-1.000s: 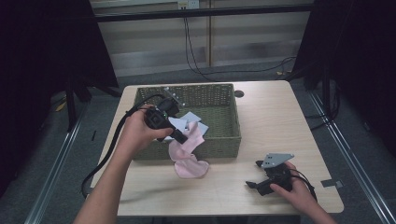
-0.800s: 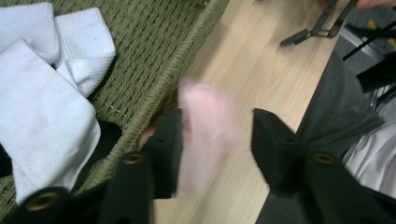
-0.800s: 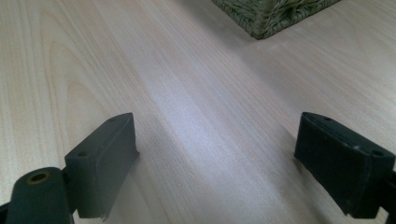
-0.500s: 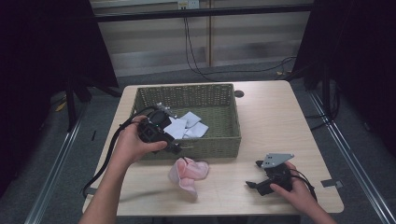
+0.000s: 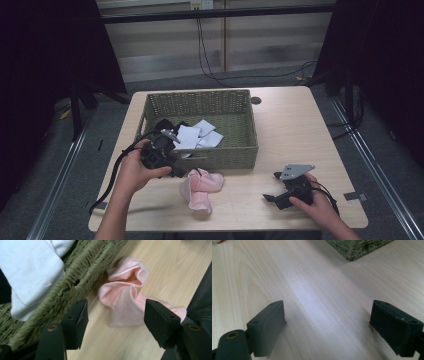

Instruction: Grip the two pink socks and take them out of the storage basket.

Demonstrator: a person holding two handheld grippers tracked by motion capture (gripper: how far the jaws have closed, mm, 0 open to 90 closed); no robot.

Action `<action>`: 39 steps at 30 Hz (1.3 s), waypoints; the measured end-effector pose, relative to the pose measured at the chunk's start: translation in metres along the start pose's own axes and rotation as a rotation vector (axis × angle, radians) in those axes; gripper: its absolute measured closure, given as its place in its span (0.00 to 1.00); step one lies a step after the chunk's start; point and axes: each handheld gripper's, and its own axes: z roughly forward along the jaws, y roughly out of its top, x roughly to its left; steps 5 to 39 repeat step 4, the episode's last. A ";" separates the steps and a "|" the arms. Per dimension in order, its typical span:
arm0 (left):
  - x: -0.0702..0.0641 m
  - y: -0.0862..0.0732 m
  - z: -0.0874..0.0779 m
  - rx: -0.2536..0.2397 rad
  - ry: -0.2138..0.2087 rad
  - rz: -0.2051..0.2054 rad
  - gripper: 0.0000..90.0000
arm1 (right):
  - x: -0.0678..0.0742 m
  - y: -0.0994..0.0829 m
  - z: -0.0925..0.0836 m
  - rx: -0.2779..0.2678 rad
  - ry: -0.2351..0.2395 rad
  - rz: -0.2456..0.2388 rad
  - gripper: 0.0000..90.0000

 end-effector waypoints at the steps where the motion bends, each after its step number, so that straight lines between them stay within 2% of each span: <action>1: -0.001 -0.001 0.002 0.009 0.002 0.013 0.39 | 0.000 0.000 0.000 0.000 0.000 0.000 0.13; 39: -0.002 0.000 0.004 0.017 0.001 0.022 0.38 | 0.000 0.000 0.000 0.000 0.000 0.000 0.13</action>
